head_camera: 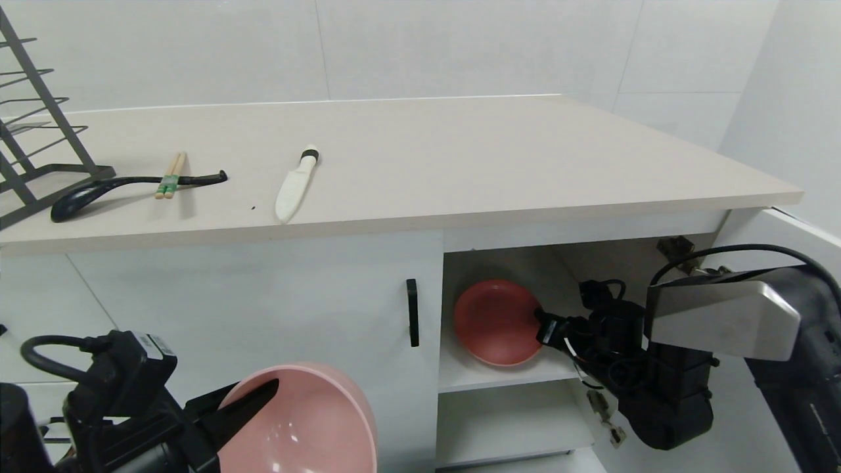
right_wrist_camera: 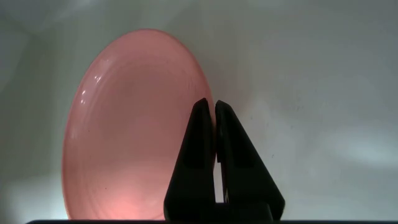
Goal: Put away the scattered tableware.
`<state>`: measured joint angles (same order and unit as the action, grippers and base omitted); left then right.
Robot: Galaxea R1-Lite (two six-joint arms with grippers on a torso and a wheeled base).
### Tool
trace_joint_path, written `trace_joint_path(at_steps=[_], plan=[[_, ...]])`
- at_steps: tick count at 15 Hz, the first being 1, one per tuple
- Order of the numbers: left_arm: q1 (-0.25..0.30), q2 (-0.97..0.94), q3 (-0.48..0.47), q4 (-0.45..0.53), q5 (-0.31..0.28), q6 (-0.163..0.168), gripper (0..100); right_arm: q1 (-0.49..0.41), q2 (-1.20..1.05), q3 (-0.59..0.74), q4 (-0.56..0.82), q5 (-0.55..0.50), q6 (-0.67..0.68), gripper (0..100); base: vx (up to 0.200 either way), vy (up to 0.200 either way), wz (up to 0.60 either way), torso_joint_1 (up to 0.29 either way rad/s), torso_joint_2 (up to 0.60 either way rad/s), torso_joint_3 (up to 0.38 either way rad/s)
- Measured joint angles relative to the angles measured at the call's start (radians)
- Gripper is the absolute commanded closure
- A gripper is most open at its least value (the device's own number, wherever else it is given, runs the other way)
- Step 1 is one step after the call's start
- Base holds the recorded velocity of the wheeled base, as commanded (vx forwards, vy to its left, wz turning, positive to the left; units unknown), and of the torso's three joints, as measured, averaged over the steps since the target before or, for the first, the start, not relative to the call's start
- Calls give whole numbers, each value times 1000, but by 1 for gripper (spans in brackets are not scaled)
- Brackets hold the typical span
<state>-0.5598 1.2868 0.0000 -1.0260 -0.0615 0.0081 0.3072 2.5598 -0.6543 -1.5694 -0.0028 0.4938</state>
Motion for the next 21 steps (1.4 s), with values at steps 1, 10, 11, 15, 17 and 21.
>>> trace_joint_path(at_steps=[1,10,11,15,17,21], plan=[[0,1,0,-1,0,0,100,3,10,-2,-1,0,0,100,0,0,0,0,0,0],[0,1,0,-4,1,0,100,23,67,-75,0,-63,1,100,0,0,0,0,0,0],[0,1,0,-4,1,0,100,23,74,-92,0,-68,1,100,0,0,0,0,0,0],[-2,1,0,-4,1,0,100,16,107,-131,-1,-79,-8,0,0,0,0,0,0,0],[-2,0,0,-4,1,0,100,16,111,-131,0,-79,-13,0,0,0,0,0,0,0],[-19,-3,0,-12,1,6,100,57,-3,9,0,-100,-44,0,0,0,0,0,0,0]])
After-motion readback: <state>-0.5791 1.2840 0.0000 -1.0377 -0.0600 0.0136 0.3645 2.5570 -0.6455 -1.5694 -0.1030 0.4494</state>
